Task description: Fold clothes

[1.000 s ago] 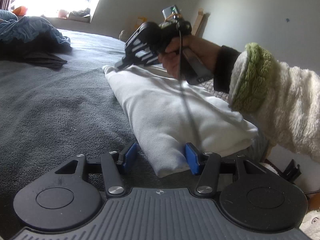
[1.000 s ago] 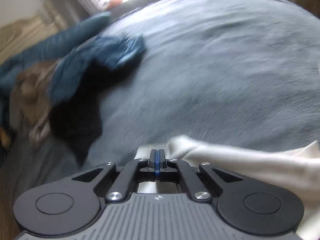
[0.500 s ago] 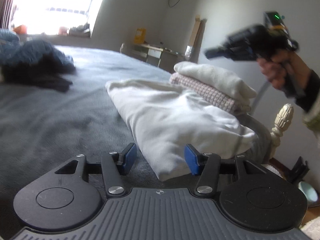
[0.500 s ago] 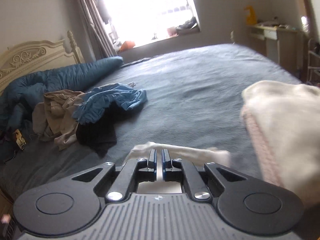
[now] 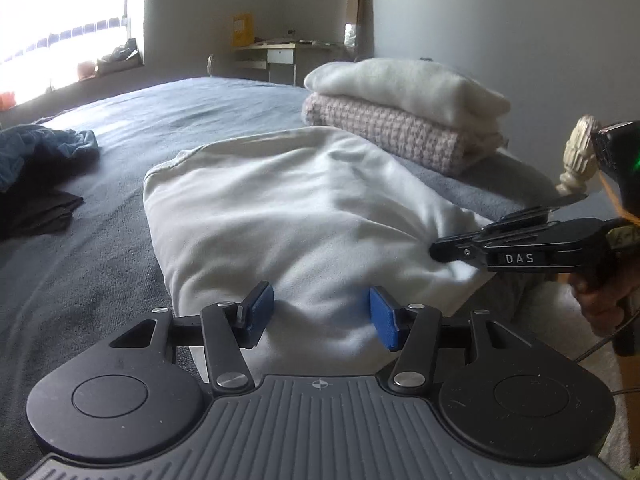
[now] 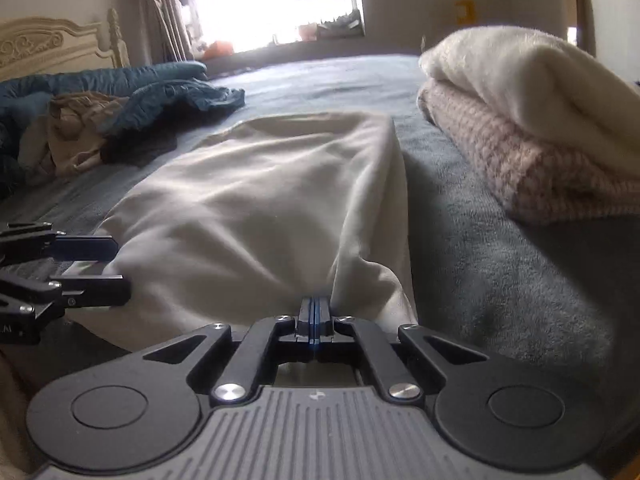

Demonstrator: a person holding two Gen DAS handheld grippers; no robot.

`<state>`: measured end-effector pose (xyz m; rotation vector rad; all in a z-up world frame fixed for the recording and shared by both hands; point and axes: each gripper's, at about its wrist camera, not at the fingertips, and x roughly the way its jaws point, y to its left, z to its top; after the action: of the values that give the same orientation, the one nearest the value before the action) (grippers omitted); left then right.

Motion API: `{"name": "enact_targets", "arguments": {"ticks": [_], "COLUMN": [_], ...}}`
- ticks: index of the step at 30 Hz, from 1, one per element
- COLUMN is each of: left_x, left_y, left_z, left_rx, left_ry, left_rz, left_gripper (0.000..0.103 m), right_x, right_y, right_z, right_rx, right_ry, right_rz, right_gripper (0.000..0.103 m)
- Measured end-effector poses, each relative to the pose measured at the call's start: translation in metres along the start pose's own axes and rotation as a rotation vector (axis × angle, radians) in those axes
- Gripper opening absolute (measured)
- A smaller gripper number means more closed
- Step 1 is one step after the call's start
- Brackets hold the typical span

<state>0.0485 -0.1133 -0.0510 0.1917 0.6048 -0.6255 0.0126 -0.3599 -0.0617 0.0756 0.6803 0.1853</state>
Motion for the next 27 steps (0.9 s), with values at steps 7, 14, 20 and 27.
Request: {"name": "enact_targets", "arguments": {"ticks": [7, 14, 20, 27], "left_x": [0.005, 0.007, 0.007, 0.009], "left_y": [-0.008, -0.017, -0.022, -0.032], "left_z": [0.013, 0.019, 0.020, 0.022], "left_rx": [0.000, 0.021, 0.039, 0.090], "left_ry": [0.104, 0.156, 0.171, 0.182], "left_rz": [0.067, 0.113, 0.135, 0.164], "left_gripper": [0.055, 0.057, 0.057, 0.058], "right_x": [-0.003, 0.000, 0.002, 0.035], "right_y": [0.006, -0.003, -0.002, -0.022], "right_z": [0.013, 0.021, 0.048, 0.033], "right_rx": [-0.039, 0.006, -0.014, 0.046], "right_ry": [-0.029, -0.029, -0.087, -0.033], "right_rz": [-0.036, -0.022, -0.060, -0.035], "right_gripper": [0.003, 0.002, 0.003, 0.000]}}
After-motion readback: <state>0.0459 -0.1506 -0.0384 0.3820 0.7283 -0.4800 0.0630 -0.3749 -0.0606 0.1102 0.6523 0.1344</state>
